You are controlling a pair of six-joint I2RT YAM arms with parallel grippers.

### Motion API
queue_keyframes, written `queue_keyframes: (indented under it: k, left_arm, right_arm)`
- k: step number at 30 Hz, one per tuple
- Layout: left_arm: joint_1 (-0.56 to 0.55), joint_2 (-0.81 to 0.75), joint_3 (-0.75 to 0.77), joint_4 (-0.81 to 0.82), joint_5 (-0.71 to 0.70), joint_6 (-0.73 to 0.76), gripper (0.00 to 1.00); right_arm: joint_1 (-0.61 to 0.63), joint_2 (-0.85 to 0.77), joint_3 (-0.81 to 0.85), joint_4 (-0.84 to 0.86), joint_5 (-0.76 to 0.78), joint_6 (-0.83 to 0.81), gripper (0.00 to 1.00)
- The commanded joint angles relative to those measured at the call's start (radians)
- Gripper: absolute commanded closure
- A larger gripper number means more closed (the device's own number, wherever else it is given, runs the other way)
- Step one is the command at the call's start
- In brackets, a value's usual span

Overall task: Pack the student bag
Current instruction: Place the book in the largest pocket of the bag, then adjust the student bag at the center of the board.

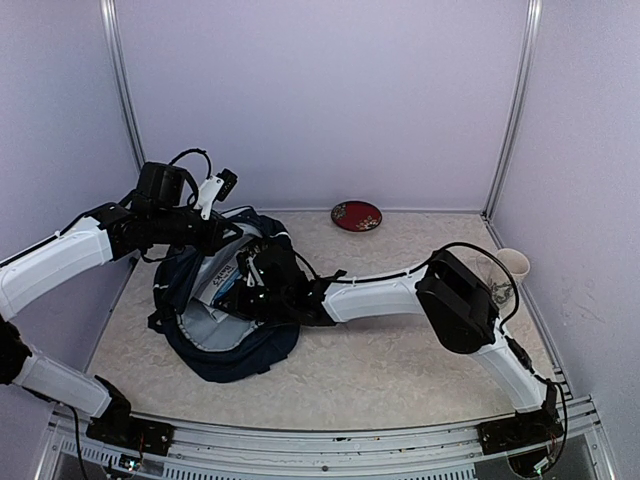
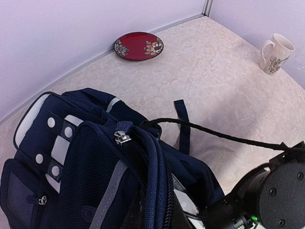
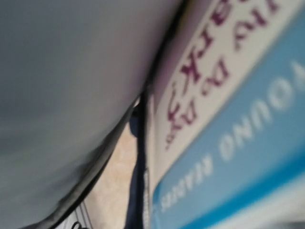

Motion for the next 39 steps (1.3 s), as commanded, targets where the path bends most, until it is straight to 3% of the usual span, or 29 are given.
queue_keyframes:
  k: [1, 8, 13, 18, 24, 27, 32, 39]
  left_arm:
    - [-0.009, -0.05, 0.026, 0.173, 0.064, -0.027, 1.0]
    - [-0.009, -0.052, 0.026, 0.171, 0.043, -0.025, 1.0]
    - [-0.009, -0.051, 0.026, 0.17, 0.042, -0.024, 1.0]
    - [-0.011, -0.046, 0.026, 0.169, 0.042, -0.025, 1.0]
    - [-0.016, -0.042, 0.026, 0.167, 0.045, -0.022, 1.0]
    - [-0.021, -0.039, 0.027, 0.166, 0.048, -0.021, 1.0]
    - [-0.03, -0.035, 0.026, 0.163, 0.046, -0.016, 1.0]
    - [-0.038, -0.03, 0.026, 0.159, 0.031, -0.012, 1.0]
  right_arm:
    - [0.047, 0.041, 0.035, 0.046, -0.006, 0.037, 1.0]
    - [0.06, -0.085, -0.084, 0.016, 0.035, -0.051, 0.77]
    - [0.067, -0.264, -0.218, -0.105, 0.075, -0.248, 0.62]
    - [0.07, -0.479, -0.415, -0.178, 0.139, -0.387, 0.37]
    - [0.068, -0.66, -0.451, -0.384, 0.399, -0.49, 0.34]
    - [0.044, -0.652, -0.427, -0.517, 0.505, -0.463, 0.32]
    - [0.011, -0.529, -0.308, -0.669, 0.512, -0.44, 0.27]
    - [0.004, -0.36, -0.177, -0.677, 0.441, -0.496, 0.25]
